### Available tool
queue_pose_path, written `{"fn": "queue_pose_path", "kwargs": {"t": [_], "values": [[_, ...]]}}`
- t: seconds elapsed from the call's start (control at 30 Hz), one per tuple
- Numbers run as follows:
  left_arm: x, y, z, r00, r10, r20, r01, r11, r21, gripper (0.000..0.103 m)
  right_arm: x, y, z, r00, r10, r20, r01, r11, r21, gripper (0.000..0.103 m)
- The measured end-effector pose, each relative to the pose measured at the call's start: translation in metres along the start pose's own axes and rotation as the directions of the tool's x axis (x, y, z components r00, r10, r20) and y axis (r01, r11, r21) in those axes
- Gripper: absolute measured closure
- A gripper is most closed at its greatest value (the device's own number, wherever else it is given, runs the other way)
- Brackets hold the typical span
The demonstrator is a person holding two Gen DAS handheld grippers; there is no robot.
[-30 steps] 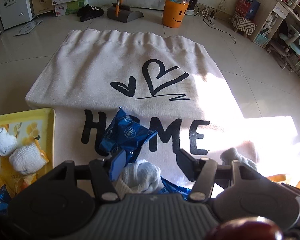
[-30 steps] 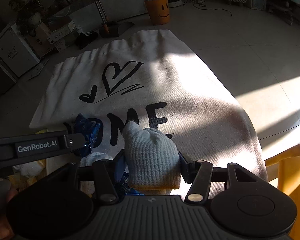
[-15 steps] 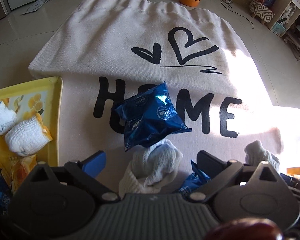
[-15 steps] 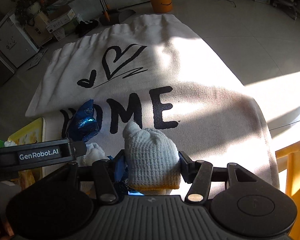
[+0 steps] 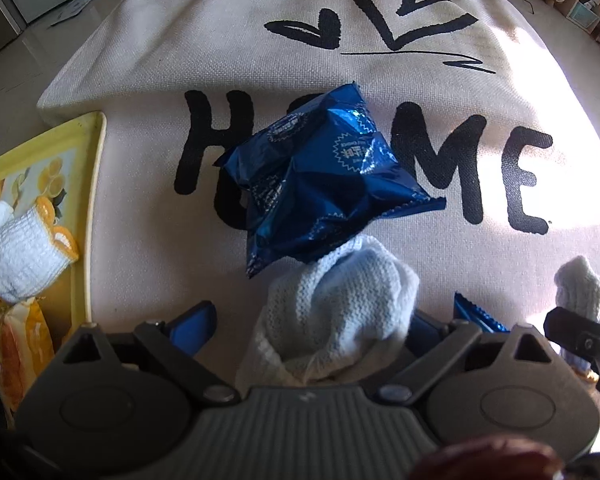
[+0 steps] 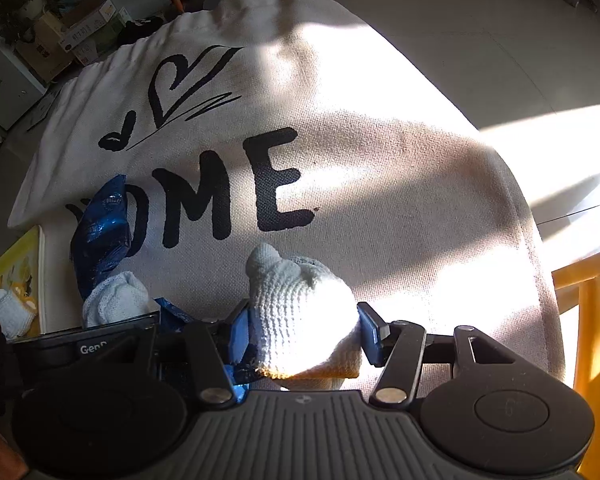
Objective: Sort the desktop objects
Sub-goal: 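Lift the glove off the cloth with the left gripper while the right lifts its glove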
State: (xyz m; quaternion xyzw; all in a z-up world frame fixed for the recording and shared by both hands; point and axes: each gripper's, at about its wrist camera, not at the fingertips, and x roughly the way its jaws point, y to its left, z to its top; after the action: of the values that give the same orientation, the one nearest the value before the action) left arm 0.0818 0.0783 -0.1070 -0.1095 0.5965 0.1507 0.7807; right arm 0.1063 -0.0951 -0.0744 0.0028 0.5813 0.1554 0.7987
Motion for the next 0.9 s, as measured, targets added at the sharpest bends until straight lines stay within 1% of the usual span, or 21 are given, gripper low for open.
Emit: {"fn": "queue_pose_path", "kwargs": {"t": [0.07, 0.1, 0.13, 0.17, 0.3, 0.5, 0.73, 0.9], "values": [[-0.003, -0.003, 0.000, 1.000, -0.005, 0.010, 0.005, 1.000, 0.015, 0.024, 0.002, 0.000, 0.001, 1.000, 0.005, -0.005, -0.005, 1.000, 0.001, 0.048], [-0.006, -0.005, 0.000, 1.000, -0.010, 0.018, 0.010, 1.000, 0.025, 0.029, 0.002, 0.000, 0.001, 1.000, 0.010, -0.008, -0.010, 1.000, 0.002, 0.048], [-0.008, -0.007, -0.001, 1.000, -0.018, 0.022, 0.017, 0.999, 0.030, 0.039, 0.002, 0.001, 0.001, 1.000, 0.015, -0.009, -0.015, 1.000, 0.004, 0.048], [-0.010, -0.007, -0.001, 0.999, -0.026, 0.019, 0.025, 0.999, 0.031, 0.044, 0.002, 0.001, 0.001, 1.000, 0.019, -0.007, -0.019, 1.000, 0.006, 0.048], [-0.023, -0.002, -0.002, 0.996, -0.089, 0.005, 0.089, 0.996, -0.011, 0.046, -0.007, 0.002, 0.003, 0.999, 0.029, 0.022, -0.029, 0.999, 0.017, 0.048], [-0.059, 0.001, 0.000, 0.989, -0.136, 0.063, 0.138, 0.990, -0.024, 0.046, -0.030, 0.007, 0.003, 0.997, 0.041, 0.070, -0.042, 0.999, 0.012, 0.048], [-0.102, 0.009, 0.010, 0.978, -0.144, 0.150, 0.151, 0.988, -0.036, 0.046, -0.062, 0.017, 0.004, 0.988, 0.075, 0.136, -0.077, 0.997, 0.009, 0.048], [-0.125, 0.020, 0.012, 0.971, -0.141, 0.195, 0.156, 0.986, -0.063, 0.046, -0.078, 0.034, 0.002, 0.981, 0.111, 0.159, -0.110, 0.994, -0.020, 0.048]]}}
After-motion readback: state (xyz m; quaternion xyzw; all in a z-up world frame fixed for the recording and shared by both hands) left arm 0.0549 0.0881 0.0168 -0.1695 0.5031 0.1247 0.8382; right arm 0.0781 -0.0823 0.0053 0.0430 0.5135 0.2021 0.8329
